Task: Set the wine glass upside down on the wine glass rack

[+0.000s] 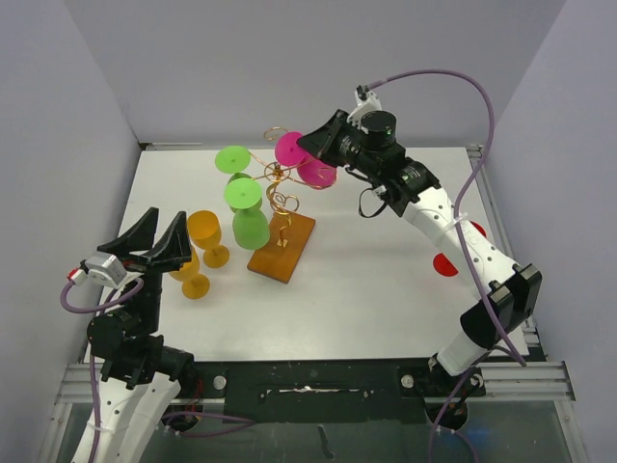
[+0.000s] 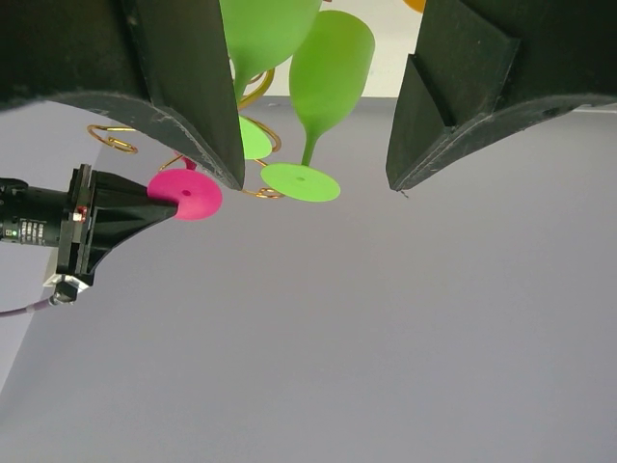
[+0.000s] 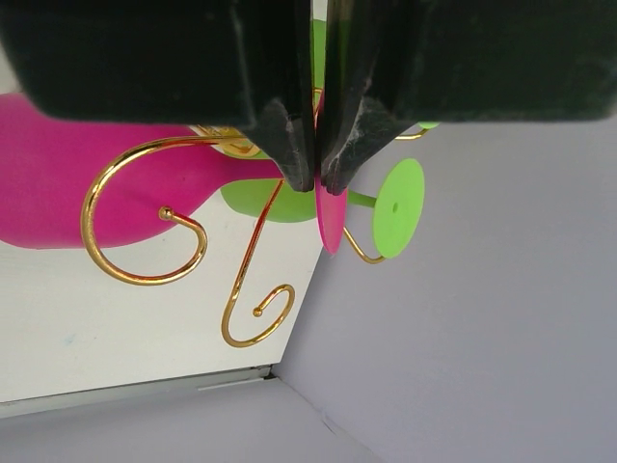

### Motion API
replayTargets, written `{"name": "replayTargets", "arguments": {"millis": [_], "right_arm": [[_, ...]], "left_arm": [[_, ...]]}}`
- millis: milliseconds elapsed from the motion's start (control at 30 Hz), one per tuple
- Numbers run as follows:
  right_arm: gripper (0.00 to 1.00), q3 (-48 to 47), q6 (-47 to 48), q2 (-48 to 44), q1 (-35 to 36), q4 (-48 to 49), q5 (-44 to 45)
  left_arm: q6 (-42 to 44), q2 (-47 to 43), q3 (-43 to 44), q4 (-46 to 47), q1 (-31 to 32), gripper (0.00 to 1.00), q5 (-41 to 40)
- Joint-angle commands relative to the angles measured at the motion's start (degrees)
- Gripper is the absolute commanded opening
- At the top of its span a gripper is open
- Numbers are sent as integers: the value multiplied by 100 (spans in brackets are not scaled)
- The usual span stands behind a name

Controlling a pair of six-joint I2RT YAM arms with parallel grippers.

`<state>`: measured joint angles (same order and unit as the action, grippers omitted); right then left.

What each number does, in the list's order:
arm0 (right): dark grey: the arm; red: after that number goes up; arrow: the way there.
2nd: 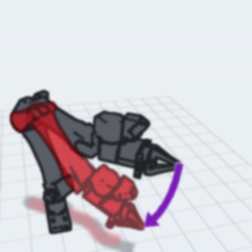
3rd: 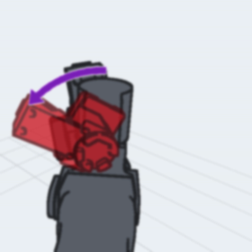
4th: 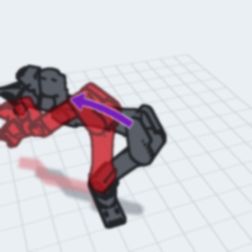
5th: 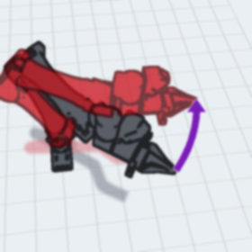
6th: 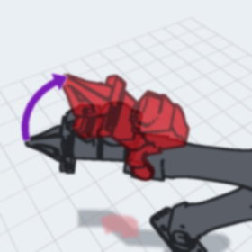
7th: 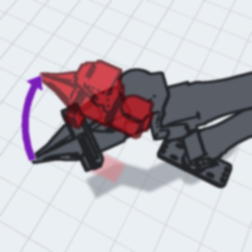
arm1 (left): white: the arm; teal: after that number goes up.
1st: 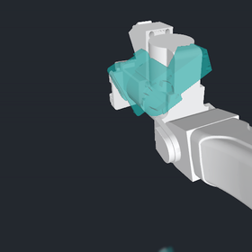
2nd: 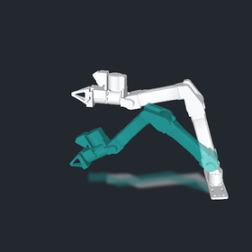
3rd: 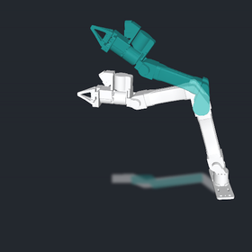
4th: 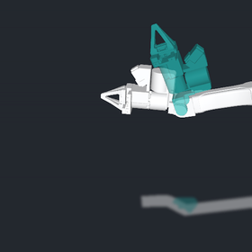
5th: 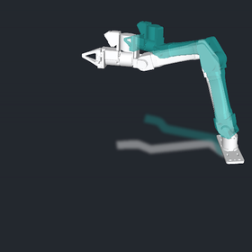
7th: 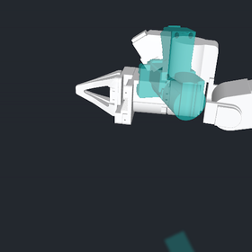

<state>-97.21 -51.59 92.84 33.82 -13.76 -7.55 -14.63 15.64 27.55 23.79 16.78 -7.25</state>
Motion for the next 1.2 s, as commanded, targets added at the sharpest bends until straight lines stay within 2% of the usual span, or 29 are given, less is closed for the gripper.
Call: {"name": "replayTargets", "arguments": {"millis": [0, 267, 667, 1167], "right_arm": [[0, 96, 52, -363, -10, 270, 282], [0, 222, 185, -466, -148, 375, 817], [0, 126, 235, -371, -439, 605, 887], [5, -12, 242, 146, -738, 832, 200]], "left_arm": [[-48, 1, 31, 154, -25, 58, 74], [-57, 17, 30, 161, -21, 58, 101], [-13, 52, 31, 152, -25, 58, 104], [-4, 71, 31, 160, -20, 58, 126]]}}
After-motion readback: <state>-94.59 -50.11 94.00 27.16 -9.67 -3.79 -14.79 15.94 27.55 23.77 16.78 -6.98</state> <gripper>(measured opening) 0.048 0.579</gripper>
